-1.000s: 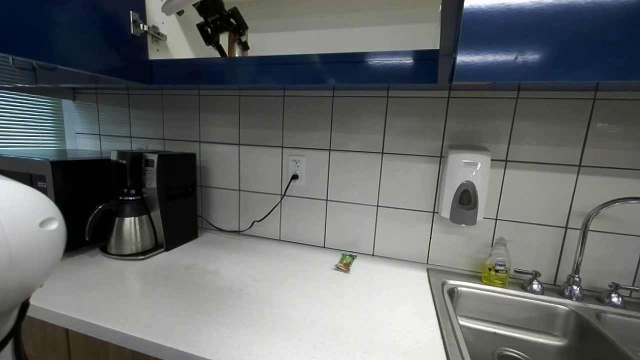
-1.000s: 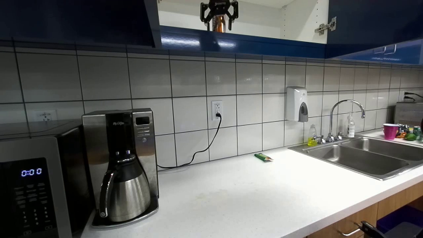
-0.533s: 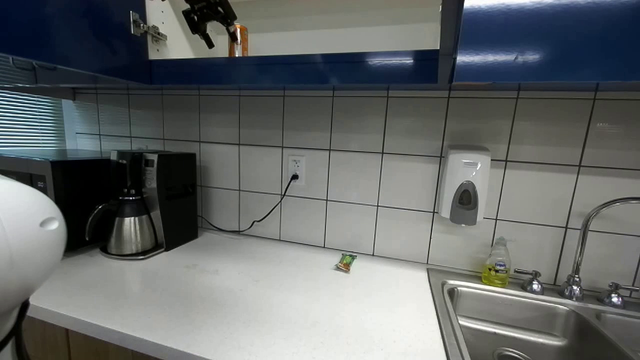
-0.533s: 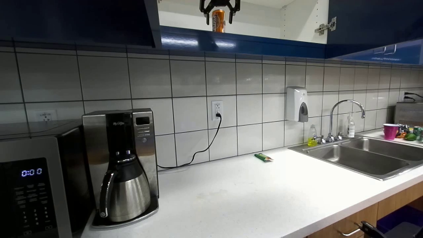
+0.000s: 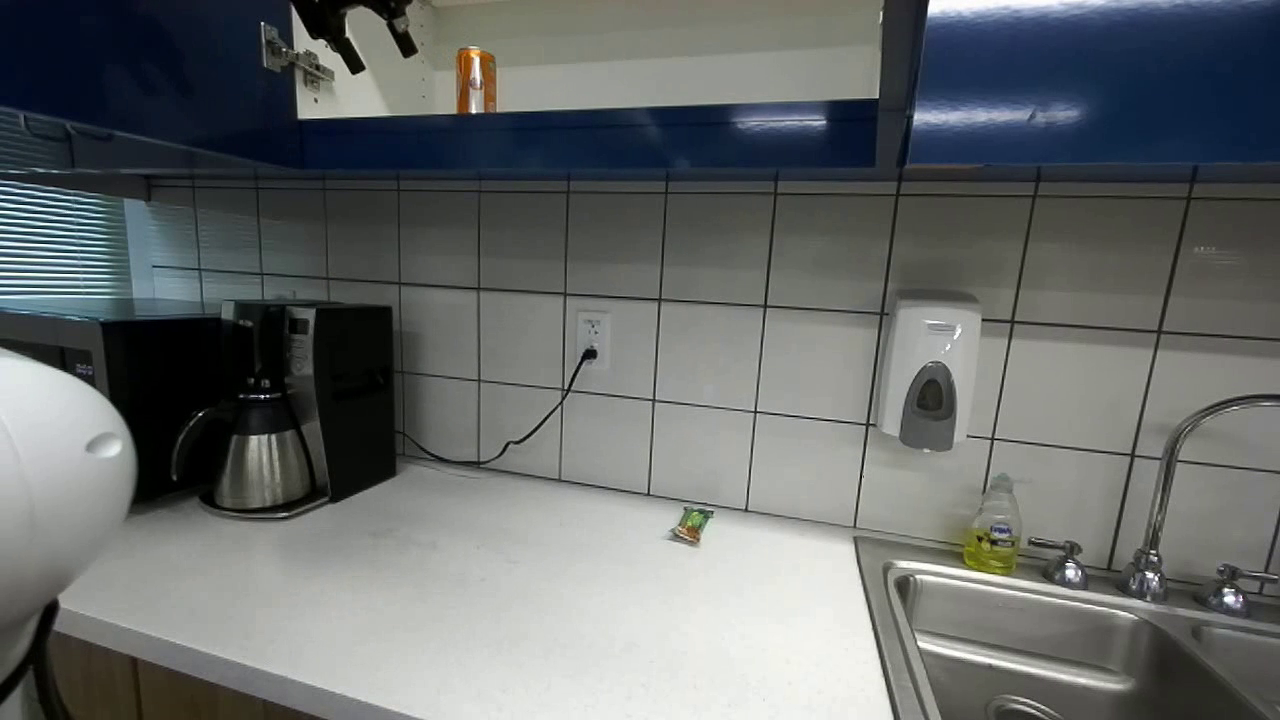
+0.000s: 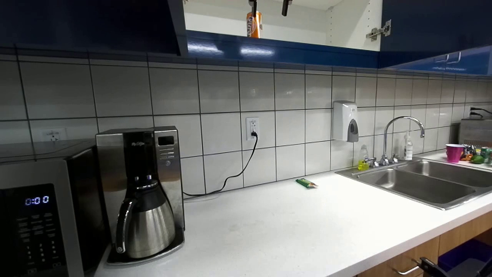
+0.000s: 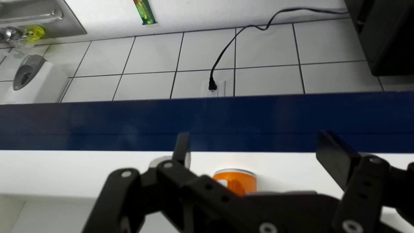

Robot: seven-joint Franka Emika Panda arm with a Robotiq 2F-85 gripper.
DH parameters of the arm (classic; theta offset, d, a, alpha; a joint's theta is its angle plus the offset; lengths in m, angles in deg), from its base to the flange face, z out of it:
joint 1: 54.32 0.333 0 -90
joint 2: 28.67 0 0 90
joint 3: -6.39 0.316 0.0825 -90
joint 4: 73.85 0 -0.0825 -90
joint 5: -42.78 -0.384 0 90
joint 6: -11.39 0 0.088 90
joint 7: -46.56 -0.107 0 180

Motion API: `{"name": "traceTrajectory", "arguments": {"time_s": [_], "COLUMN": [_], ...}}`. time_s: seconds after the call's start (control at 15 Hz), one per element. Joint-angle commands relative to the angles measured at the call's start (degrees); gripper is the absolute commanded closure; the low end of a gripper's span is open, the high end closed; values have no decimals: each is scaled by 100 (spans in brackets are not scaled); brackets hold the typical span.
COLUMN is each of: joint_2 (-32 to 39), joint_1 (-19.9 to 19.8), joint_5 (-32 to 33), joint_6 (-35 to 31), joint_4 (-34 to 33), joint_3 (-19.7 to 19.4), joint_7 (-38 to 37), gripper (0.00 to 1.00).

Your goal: Put the can in the top cabinet

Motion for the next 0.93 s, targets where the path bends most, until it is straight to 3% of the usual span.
{"name": "traceTrajectory", "arguments": {"time_s": [0.0,0.53,0.67,0.73,0.87], "joint_2": [-1081,-2242,-2363,-2056,-2154], "joint_1": [107,221,192,39,42], "joint_5": [-219,-644,-738,-674,-717], "joint_6": [-261,-872,-866,-742,-775], "joint_4": [1408,3901,4258,3836,4094], "joint_3": [-48,-41,-11,118,118], "joint_7": [137,175,175,92,93], "gripper": [0,0,0,0,0]}}
